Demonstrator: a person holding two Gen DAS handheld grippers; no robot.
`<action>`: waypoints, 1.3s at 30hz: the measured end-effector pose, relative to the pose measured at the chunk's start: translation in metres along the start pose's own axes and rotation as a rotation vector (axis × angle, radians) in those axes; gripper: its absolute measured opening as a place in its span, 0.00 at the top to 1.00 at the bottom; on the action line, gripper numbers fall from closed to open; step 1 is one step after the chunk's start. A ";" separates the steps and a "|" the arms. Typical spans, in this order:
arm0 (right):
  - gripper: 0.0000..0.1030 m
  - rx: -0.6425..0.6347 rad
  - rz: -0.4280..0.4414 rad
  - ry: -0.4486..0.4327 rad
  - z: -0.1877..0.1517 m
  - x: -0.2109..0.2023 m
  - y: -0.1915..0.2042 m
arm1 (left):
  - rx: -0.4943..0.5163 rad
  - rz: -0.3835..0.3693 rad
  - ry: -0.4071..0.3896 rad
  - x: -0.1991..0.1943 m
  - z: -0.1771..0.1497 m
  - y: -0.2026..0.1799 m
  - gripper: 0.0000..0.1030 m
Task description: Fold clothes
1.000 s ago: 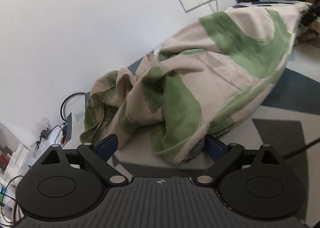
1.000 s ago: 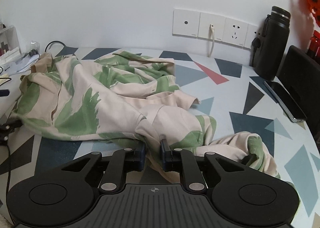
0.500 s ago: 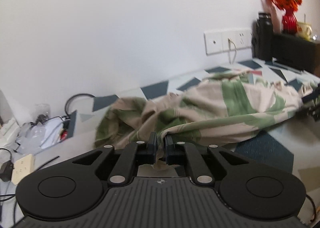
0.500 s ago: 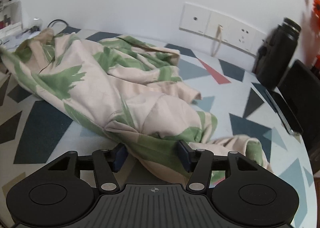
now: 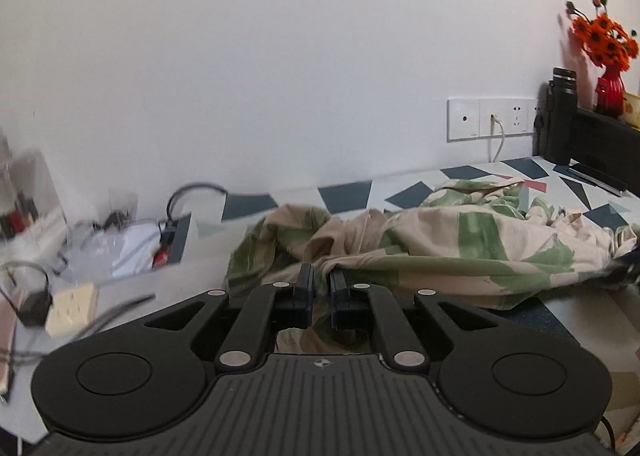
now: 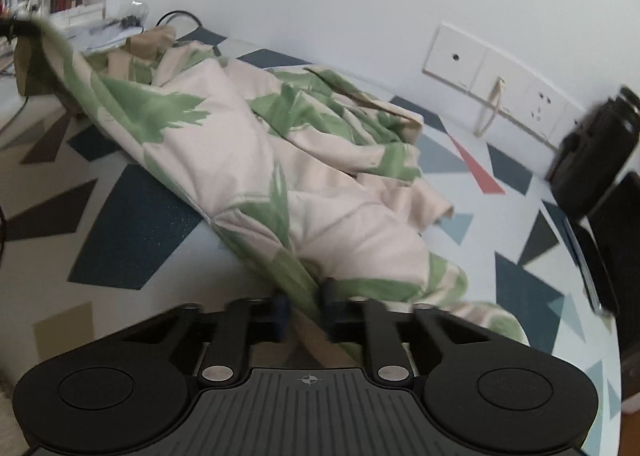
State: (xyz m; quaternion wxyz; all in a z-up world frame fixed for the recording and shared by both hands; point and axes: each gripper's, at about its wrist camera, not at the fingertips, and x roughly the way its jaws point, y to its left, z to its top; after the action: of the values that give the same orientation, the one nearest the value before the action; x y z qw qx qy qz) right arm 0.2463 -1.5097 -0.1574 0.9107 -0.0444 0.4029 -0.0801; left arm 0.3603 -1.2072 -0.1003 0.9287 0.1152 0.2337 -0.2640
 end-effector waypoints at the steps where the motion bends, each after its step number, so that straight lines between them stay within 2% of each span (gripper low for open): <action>1: 0.93 0.052 -0.001 -0.041 0.002 -0.012 -0.006 | -0.012 -0.003 0.011 0.001 -0.003 0.001 0.92; 2: 0.93 0.100 -0.012 -0.085 0.004 -0.023 -0.013 | -0.025 -0.012 0.027 0.004 -0.008 0.001 0.91; 5: 0.93 0.198 -0.041 -0.140 0.008 -0.040 -0.030 | -0.022 -0.043 0.105 0.020 -0.030 -0.006 0.87; 7: 0.93 0.198 -0.051 -0.110 0.004 -0.034 -0.032 | 0.001 -0.049 0.148 0.029 -0.042 -0.010 0.83; 11: 0.93 0.190 -0.061 -0.040 -0.011 -0.018 -0.027 | 0.066 -0.026 0.176 0.034 -0.051 -0.014 0.77; 12: 0.93 0.200 -0.058 -0.040 -0.013 -0.017 -0.027 | 0.082 -0.020 0.182 0.035 -0.053 -0.015 0.69; 13: 0.93 0.209 -0.056 -0.040 -0.015 -0.015 -0.026 | 0.098 -0.014 0.189 0.036 -0.055 -0.016 0.55; 14: 0.93 0.219 -0.053 -0.040 -0.018 -0.014 -0.026 | 0.114 -0.008 0.196 0.038 -0.057 -0.017 0.48; 15: 0.92 0.227 -0.051 -0.039 -0.020 -0.013 -0.026 | 0.131 -0.003 0.203 0.039 -0.059 -0.018 0.32; 16: 0.92 0.224 -0.048 -0.035 -0.020 -0.011 -0.025 | 0.147 0.003 0.209 0.040 -0.061 -0.019 0.25; 20: 0.79 0.215 -0.038 -0.018 -0.022 -0.005 -0.025 | 0.180 0.006 0.226 0.046 -0.066 -0.018 0.24; 21: 0.79 0.213 -0.036 -0.013 -0.022 -0.003 -0.025 | 0.176 -0.005 0.226 0.047 -0.066 -0.016 0.26; 23: 0.83 0.208 -0.031 -0.006 -0.022 0.000 -0.024 | 0.159 -0.019 0.237 0.049 -0.061 -0.012 0.64; 24: 0.94 0.205 -0.035 -0.009 -0.020 0.000 -0.025 | 0.149 -0.024 0.243 0.050 -0.058 -0.010 0.89; 26: 0.95 0.208 -0.047 -0.040 -0.012 -0.004 -0.028 | 0.124 0.001 0.183 0.043 -0.041 -0.001 0.89; 28: 0.95 0.226 -0.079 -0.132 0.003 -0.020 -0.034 | 0.106 0.039 0.093 0.033 -0.018 0.008 0.92; 32: 0.96 0.271 -0.123 -0.372 0.038 -0.066 -0.043 | 0.134 0.153 -0.171 -0.007 0.051 0.021 0.94; 34: 0.96 0.263 -0.157 -0.445 0.046 -0.083 -0.041 | 0.170 0.150 -0.231 -0.022 0.072 0.022 0.94; 36: 0.96 0.253 -0.184 -0.481 0.049 -0.093 -0.040 | 0.201 0.099 -0.201 -0.022 0.073 0.020 0.93; 39: 0.96 0.276 -0.187 -0.364 0.032 -0.075 -0.047 | 0.263 0.036 -0.057 -0.005 0.034 0.012 0.89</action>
State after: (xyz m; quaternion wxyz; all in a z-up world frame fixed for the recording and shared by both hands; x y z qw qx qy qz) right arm 0.2148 -1.5418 -0.0744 0.9542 0.0298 0.2118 -0.2090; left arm 0.3761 -1.2067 -0.0672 0.9163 0.2327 0.1685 -0.2791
